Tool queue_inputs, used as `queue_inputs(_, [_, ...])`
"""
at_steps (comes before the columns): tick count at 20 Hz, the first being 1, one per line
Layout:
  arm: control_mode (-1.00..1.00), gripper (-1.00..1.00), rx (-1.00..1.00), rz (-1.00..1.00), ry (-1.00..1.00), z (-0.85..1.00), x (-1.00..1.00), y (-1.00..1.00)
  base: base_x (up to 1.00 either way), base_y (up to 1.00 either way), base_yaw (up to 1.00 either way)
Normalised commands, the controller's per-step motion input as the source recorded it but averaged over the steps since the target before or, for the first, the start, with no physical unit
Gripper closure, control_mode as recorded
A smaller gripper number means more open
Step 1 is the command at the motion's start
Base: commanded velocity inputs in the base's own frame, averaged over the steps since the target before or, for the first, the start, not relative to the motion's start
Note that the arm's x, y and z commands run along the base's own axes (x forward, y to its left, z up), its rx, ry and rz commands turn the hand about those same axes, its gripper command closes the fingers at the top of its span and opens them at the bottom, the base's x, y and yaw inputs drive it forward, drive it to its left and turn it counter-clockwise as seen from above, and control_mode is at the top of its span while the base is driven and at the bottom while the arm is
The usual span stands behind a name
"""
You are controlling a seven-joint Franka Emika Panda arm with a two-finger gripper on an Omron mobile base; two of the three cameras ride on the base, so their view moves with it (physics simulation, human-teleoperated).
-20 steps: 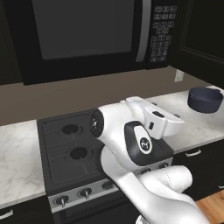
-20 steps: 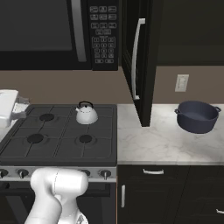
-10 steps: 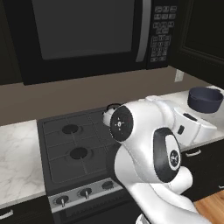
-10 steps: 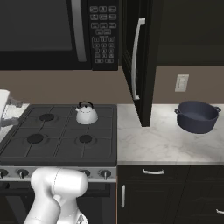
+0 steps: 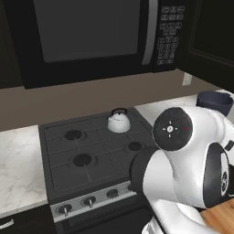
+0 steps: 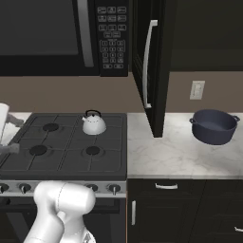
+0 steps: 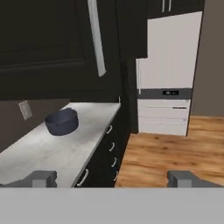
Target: Pick the kettle from the cabinet and place it on a stove burner. Then pick the pot from the counter and place it on another stove burner. Finally, turn both burners on.
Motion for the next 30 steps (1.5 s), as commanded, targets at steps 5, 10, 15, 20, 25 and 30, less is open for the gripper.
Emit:
queue_inputs(5, [-1.0, -1.0, 0.3, 0.0, 0.0, -0.01, -0.42, -0.44, 0.0, 0.0, 0.0])
queue_inputs(10, [-1.0, -1.0, 0.32, 0.03, 0.01, 0.0, -0.4, -0.46, 0.0, 0.0, 0.0])
queue_inputs(15, [-1.0, -1.0, 0.31, 0.09, 0.0, 0.0, -0.22, -0.41, 0.0, 0.0, 0.0])
queue_inputs(20, [-1.0, -1.0, 0.29, 0.12, -0.01, 0.0, -0.06, -0.28, 0.0, 0.0, 0.0])
queue_inputs(25, [-1.0, -1.0, 0.22, 0.14, -0.05, 0.0, -0.03, -0.04, 0.0, 0.0, 0.0])
queue_inputs(30, [-1.0, -1.0, 0.01, 0.03, -0.01, 0.0, 0.0, 0.0, 0.0, 0.0, 0.0])
